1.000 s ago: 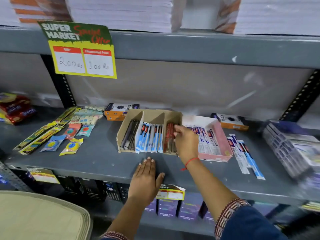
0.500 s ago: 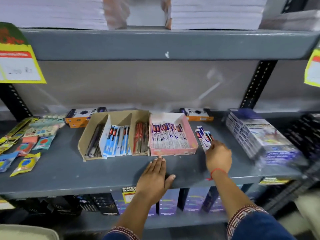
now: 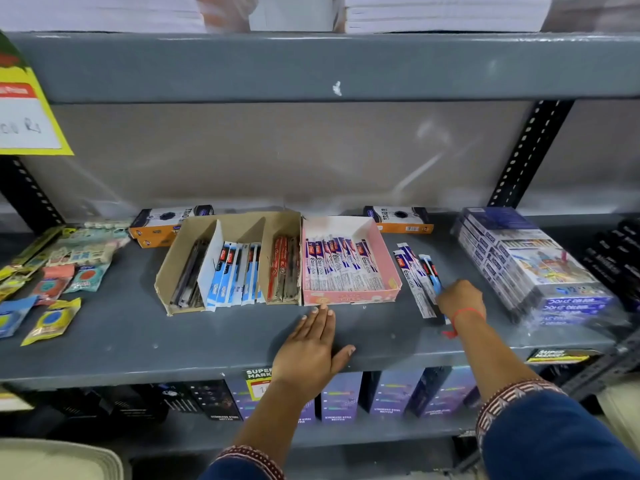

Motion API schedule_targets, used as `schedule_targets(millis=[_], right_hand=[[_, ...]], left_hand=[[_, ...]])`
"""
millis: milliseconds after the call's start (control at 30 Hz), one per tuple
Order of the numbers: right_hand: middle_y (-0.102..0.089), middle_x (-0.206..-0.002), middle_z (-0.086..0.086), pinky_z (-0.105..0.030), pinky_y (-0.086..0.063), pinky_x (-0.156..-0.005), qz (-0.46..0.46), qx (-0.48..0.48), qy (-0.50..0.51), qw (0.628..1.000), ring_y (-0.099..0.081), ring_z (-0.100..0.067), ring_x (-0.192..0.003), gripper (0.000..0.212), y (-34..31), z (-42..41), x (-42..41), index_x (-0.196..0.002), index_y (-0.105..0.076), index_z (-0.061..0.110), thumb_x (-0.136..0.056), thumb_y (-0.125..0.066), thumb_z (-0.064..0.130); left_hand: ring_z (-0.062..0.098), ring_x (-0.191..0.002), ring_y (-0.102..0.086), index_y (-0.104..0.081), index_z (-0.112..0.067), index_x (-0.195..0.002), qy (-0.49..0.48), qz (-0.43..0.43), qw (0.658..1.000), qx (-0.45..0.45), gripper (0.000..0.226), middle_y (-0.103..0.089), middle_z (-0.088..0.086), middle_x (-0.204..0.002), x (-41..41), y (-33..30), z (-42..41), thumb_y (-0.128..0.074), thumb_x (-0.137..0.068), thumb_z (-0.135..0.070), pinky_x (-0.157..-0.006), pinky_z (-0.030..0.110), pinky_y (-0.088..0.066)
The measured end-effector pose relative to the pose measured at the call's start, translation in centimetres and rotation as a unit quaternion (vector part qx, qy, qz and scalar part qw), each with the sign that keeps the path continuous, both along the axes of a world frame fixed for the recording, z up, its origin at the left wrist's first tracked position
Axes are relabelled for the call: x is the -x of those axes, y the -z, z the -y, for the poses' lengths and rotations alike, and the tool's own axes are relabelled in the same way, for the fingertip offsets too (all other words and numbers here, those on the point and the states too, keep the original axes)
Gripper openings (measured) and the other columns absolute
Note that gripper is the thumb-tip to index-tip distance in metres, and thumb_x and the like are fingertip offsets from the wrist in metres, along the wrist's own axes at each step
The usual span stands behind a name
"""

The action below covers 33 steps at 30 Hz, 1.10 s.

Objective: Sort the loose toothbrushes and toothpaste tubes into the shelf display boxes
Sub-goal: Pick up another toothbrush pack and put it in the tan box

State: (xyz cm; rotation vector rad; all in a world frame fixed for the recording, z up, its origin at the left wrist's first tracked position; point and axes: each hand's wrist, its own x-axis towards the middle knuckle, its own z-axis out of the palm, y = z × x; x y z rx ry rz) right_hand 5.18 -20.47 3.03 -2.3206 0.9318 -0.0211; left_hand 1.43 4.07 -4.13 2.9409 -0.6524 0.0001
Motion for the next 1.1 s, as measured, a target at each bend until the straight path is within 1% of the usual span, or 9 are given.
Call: schedule_targets(millis=[167,267,533,600,700,733,833,933,1100], right_hand=[[-0.06,-0.12,-0.029,-0.052,-0.053,-0.088,0.032,-0.022,0.049,0.998,-0.059,-0.046,-0.105,0.035,0.5,0.1,0.8,-0.116,-0.054,-0.006,-0.084,-0.05,0.008],[-0.058,-0.122,-0.032,-0.046,-0.046,-0.092,0.067,-0.017,0.074,0.995,-0.054,-0.046,-0.113,0.038,0.8,0.4,1.2,-0.118,-0.051,-0.007,-0.085,-0.051,0.011],[-0.068,-0.095,-0.022,-0.032,-0.045,-0.079,0.258,-0.146,0.116,0.948,-0.062,-0.032,-0.089,0.004,-0.1,-0.6,2.4,-0.084,-0.065,0.006,-0.084,-0.062,0.008],[-0.063,-0.079,-0.015,-0.028,-0.044,-0.075,0.314,-0.239,0.118,0.911,-0.061,-0.021,-0.07,0.022,-0.4,-1.4,2.7,-0.071,-0.056,0.015,-0.082,-0.064,-0.003],[-0.059,-0.075,-0.005,-0.014,-0.049,-0.061,0.363,-0.395,0.079,0.84,-0.061,0.0,-0.049,0.029,-0.6,-3.0,3.6,-0.09,-0.058,0.012,-0.082,-0.057,-0.016],[-0.063,-0.074,-0.003,-0.011,-0.049,-0.058,0.357,-0.419,0.062,0.833,-0.061,0.002,-0.049,0.028,-0.5,-3.6,3.9,-0.096,-0.061,0.008,-0.082,-0.056,-0.017],[-0.07,-0.052,0.013,-0.015,-0.048,-0.066,0.35,-0.481,0.031,0.803,-0.062,0.005,-0.047,0.032,0.0,-5.0,4.6,-0.077,-0.064,0.011,-0.083,-0.052,-0.019],[-0.072,-0.052,0.01,-0.026,-0.047,-0.082,0.352,-0.524,0.013,0.776,-0.065,-0.013,-0.068,0.033,0.0,-5.8,5.0,-0.078,-0.064,0.008,-0.082,-0.05,-0.021],[-0.072,-0.053,0.014,-0.018,-0.05,-0.071,0.352,-0.524,-0.005,0.776,-0.061,-0.012,-0.073,0.034,-0.4,-6.3,5.4,-0.075,-0.065,0.012,-0.082,-0.052,-0.018]], left_hand=[[0.015,-0.141,0.01,0.008,-0.013,-0.144,-0.001,-0.003,1.0,0.003,0.074,0.007,0.005,-0.157,0.0,-0.1,0.0,-0.007,-0.09,-0.06,-0.106,0.025,0.016],[0.015,-0.141,0.011,0.009,-0.013,-0.144,0.001,-0.008,1.0,0.006,0.073,0.009,0.005,-0.156,0.1,-0.2,0.0,-0.007,-0.091,-0.06,-0.106,0.025,0.016],[0.015,-0.141,0.011,0.009,-0.012,-0.144,-0.004,-0.005,1.0,0.003,0.072,0.009,0.006,-0.156,0.2,-0.3,0.0,-0.008,-0.091,-0.059,-0.106,0.025,0.015],[0.016,-0.141,0.01,0.008,-0.011,-0.144,-0.001,-0.007,1.0,0.0,0.075,0.008,0.007,-0.156,0.2,-0.4,0.1,-0.003,-0.089,-0.061,-0.107,0.026,0.015],[0.017,-0.142,0.01,0.008,-0.011,-0.144,0.002,-0.008,1.0,0.002,0.093,0.008,0.007,-0.156,0.3,-0.6,0.1,0.018,-0.071,-0.068,-0.107,0.026,0.014],[0.017,-0.142,0.01,0.008,-0.011,-0.144,0.0,-0.008,1.0,0.004,0.092,0.007,0.007,-0.156,0.3,-0.6,0.2,0.016,-0.072,-0.068,-0.107,0.026,0.014],[0.017,-0.142,0.009,0.008,-0.011,-0.144,-0.006,-0.007,1.0,0.01,0.088,0.007,0.007,-0.156,0.2,-0.6,0.2,0.01,-0.075,-0.065,-0.108,0.026,0.013],[0.018,-0.142,0.009,0.008,-0.011,-0.144,-0.002,-0.004,1.0,0.01,0.102,0.007,0.007,-0.156,0.2,-0.5,0.2,0.025,-0.063,-0.071,-0.108,0.026,0.013],[0.017,-0.142,0.008,0.007,-0.011,-0.144,0.002,-0.002,1.0,0.015,0.119,0.006,0.006,-0.156,0.2,-0.5,0.2,0.04,-0.049,-0.074,-0.108,0.026,0.012]])
